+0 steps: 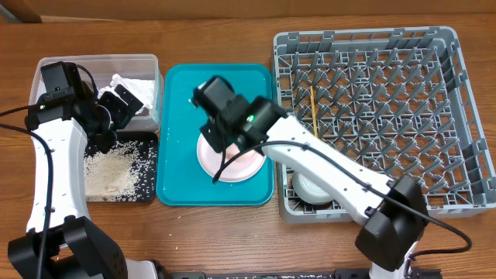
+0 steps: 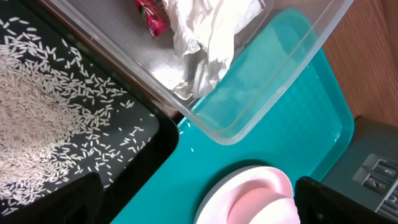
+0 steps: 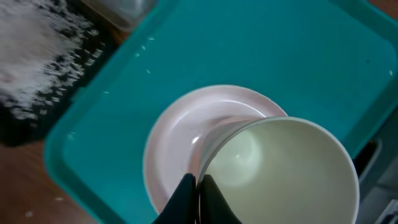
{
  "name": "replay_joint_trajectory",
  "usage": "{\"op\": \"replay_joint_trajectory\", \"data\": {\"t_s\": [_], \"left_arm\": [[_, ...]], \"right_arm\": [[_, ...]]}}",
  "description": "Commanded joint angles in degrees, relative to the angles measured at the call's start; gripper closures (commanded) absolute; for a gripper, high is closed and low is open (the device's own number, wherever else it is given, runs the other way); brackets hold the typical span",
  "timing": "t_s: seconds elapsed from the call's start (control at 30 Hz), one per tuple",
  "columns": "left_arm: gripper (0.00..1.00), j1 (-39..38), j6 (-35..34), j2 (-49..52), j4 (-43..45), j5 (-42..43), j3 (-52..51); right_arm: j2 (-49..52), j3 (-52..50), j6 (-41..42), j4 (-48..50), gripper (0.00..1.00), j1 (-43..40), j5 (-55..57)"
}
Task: Sort waste into correct bins and load items into the dishwasher
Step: 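Lift the white cup and carry it to the rack's top edge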
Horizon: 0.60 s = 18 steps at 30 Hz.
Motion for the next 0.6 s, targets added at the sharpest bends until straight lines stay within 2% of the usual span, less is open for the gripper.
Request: {"op": "replay_joint_trajectory", "data": {"t_s": [0.0,0.13,0.43,0.57], "left_arm": [[0.00,-0.26,0.92,-0.52,0.07,-0.72,0.96],[0.00,-0.26,0.92,-0.52,0.07,-0.72,0.96],[0.00,-0.26,0.92,-0.52,0.07,-0.72,0.96],[0.00,-0.26,0.92,-0.52,0.07,-0.72,0.96]], "right_arm": [[-3.06,7.41,-0.04,-1.16,0.96,-4.52,-7.76],[-3.06,12.87,-0.20,0.52,0.96,-14.69,-23.93],[1.99,12.50,0.33,11.37,0.96,-38.34,-62.84],[7.58,12.50,1.38,14.23,0.96,-43.87,-73.05]]}}
